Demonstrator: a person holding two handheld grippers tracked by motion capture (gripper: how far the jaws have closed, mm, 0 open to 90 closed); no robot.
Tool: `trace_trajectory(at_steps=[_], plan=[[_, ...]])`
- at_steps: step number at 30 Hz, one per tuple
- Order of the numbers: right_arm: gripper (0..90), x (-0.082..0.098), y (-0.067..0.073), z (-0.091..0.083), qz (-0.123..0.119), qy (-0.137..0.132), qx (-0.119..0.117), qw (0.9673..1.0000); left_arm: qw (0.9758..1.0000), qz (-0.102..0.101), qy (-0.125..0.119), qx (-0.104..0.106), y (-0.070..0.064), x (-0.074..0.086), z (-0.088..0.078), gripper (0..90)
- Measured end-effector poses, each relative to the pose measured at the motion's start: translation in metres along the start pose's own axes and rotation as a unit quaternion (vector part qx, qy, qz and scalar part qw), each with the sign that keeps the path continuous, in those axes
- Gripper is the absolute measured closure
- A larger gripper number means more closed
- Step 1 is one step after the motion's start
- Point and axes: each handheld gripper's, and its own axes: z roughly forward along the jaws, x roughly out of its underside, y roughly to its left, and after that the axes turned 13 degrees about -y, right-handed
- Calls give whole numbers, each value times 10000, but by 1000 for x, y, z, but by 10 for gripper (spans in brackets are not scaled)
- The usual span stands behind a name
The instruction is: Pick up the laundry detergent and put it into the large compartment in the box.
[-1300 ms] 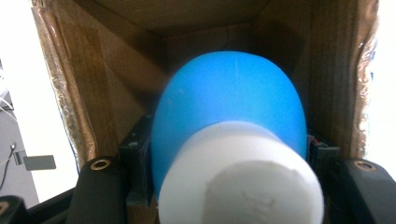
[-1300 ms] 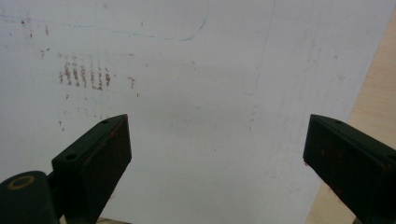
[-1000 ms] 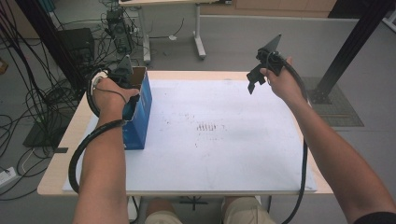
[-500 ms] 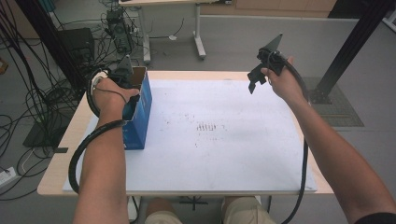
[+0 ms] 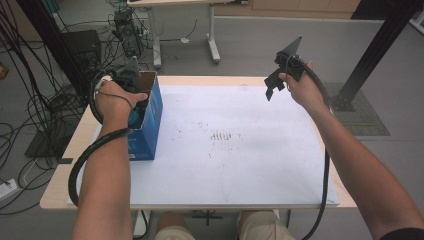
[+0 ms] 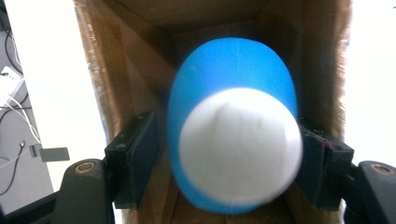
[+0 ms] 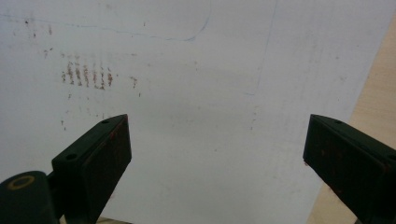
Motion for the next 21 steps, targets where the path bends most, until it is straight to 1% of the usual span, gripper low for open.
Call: trace_trajectory(at_steps=[3, 7, 11, 14, 17, 18, 20, 21], plan=[[76, 0, 2, -1, -14, -10, -8, 10000, 9999, 66, -55, -53, -4, 1, -10, 291], [76, 0, 4, -3, -33, -24, -19, 10000, 9998, 157, -108, -41, -5, 2, -26, 285], [76, 0, 4, -4, -14, -36, -26, 10000, 9994, 299, -198, -16, -8, 4, -44, 253], [76, -1, 2, -3, 14, -13, -19, 10000, 9984, 487, -275, 40, -12, 5, -58, 223], [76, -3, 0, -1, 65, 12, -7, 10000, 9956, 837, -401, 112, -22, 7, -72, 220], [75, -4, -1, 0, 85, 13, 0, 10000, 9941, 986, -428, 142, -27, 7, -76, 212], [75, -5, -2, 1, 112, 39, 8, 9999, 9915, 1188, -470, 245, -34, 7, -82, 199], [75, -6, -2, 1, 113, 46, 16, 9999, 9893, 1340, -478, 314, -38, 6, -85, 193]])
